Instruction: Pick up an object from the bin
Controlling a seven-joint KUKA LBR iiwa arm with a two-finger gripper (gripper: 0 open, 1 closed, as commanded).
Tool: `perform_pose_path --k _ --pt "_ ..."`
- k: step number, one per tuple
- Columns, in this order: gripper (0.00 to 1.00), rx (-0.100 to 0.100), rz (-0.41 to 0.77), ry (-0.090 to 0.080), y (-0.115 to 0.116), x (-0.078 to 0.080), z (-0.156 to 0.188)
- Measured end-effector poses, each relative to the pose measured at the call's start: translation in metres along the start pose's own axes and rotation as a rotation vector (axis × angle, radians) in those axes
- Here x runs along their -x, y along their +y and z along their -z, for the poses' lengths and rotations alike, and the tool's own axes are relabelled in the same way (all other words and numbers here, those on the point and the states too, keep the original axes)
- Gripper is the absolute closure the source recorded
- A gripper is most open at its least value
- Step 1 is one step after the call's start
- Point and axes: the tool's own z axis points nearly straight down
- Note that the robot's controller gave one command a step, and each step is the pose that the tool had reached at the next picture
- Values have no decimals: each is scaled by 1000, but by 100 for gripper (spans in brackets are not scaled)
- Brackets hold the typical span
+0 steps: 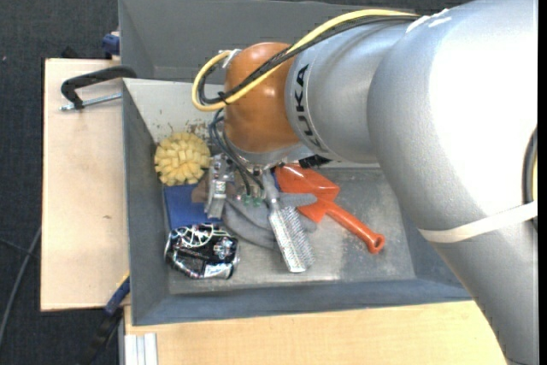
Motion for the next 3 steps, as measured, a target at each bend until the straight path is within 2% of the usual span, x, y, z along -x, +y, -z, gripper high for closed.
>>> perform_pose_path --k 3 --pt "100 0 0 0 0 0 0"
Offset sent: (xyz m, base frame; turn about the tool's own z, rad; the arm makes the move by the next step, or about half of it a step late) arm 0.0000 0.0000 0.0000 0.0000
